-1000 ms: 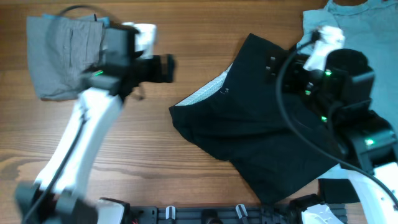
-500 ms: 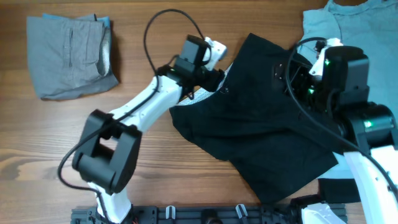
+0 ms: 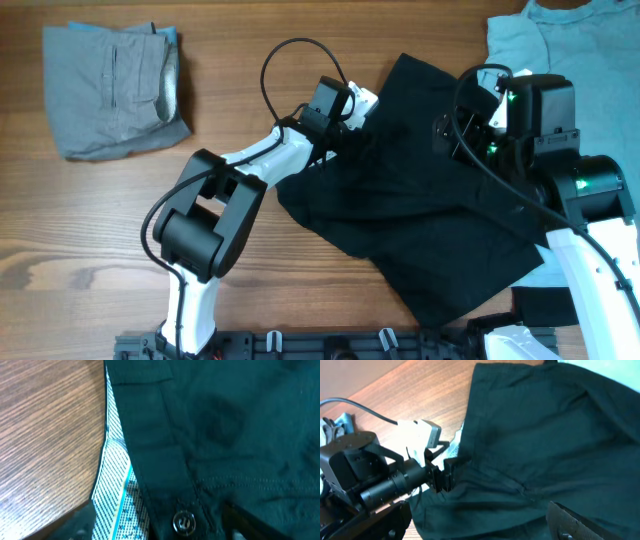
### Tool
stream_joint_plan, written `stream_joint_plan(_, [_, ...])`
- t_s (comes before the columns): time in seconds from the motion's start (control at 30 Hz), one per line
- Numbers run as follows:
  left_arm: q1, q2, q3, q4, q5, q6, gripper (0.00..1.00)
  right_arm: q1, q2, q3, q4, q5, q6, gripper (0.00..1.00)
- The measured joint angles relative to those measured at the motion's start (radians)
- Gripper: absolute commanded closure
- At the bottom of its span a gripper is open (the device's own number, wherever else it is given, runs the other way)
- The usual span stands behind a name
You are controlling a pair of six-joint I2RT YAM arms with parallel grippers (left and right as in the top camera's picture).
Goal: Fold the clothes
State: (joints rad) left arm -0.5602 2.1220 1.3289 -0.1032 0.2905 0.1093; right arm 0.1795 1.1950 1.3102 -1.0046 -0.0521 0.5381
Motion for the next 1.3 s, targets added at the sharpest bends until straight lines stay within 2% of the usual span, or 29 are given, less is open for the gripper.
stream_joint_plan(0.13, [0.000,0.019,0.000,0.009,0.026,-0.015,0.50,0.000,0.000,0.000,-0.006,0.000,0.000,0.09])
stream_joint_plan(0.23, [0.000,0.022,0.000,0.005,0.056,-0.029,0.66,0.000,0.000,0.000,-0.006,0.000,0.000,0.09])
stream_joint_plan(0.3, [-0.002,0.025,0.000,0.005,0.074,-0.036,0.71,0.000,0.000,0.000,-0.006,0.000,0.000,0.09])
stream_joint_plan(0.37, [-0.002,0.032,0.000,0.008,0.082,-0.036,0.81,0.000,0.000,0.000,-0.009,0.000,0.000,0.09])
stream_joint_plan(0.4, [-0.002,0.035,0.000,0.011,0.087,-0.039,0.92,0.000,0.000,0.000,-0.011,0.000,0.000,0.09])
stream_joint_plan(0.43, [-0.002,0.037,0.000,0.018,0.096,-0.040,0.96,0.000,0.000,0.000,-0.013,0.000,0.000,0.09])
stream_joint_plan(0.7, [-0.002,0.043,0.000,0.019,0.101,-0.061,0.96,0.000,0.000,0.000,-0.024,0.000,0.000,0.09])
stream_joint_plan(0.73, [-0.001,0.043,0.000,0.019,0.101,-0.064,0.81,0.000,0.000,0.000,-0.024,0.000,0.000,0.09])
stream_joint_plan(0.77, [0.000,0.043,0.000,0.019,0.101,-0.070,0.59,0.000,0.000,0.000,-0.024,0.000,0.000,0.09])
stream_joint_plan(0.8, [0.000,0.043,0.000,0.019,0.101,-0.072,0.48,0.000,0.000,0.000,-0.024,0.000,0.000,0.09])
stream_joint_plan(0.87, [0.002,0.042,0.001,0.025,0.111,-0.078,0.30,0.000,0.000,0.000,-0.025,0.000,0.000,0.09])
stream_joint_plan(0.93, [0.000,0.036,0.003,0.026,0.123,-0.083,0.27,0.000,0.000,0.000,-0.025,0.000,0.000,0.09])
stream_joint_plan(1.03, [-0.005,0.034,0.005,0.030,0.131,-0.089,0.31,0.000,0.000,0.000,-0.028,0.000,0.000,0.09])
stream_joint_plan(1.1, [-0.006,0.034,0.005,0.031,0.130,-0.090,0.41,0.000,0.000,0.000,-0.028,0.000,0.000,0.08])
stream_joint_plan(1.3, [-0.009,0.046,0.005,0.040,0.122,-0.099,0.86,0.000,0.000,0.000,-0.030,0.000,0.000,0.08])
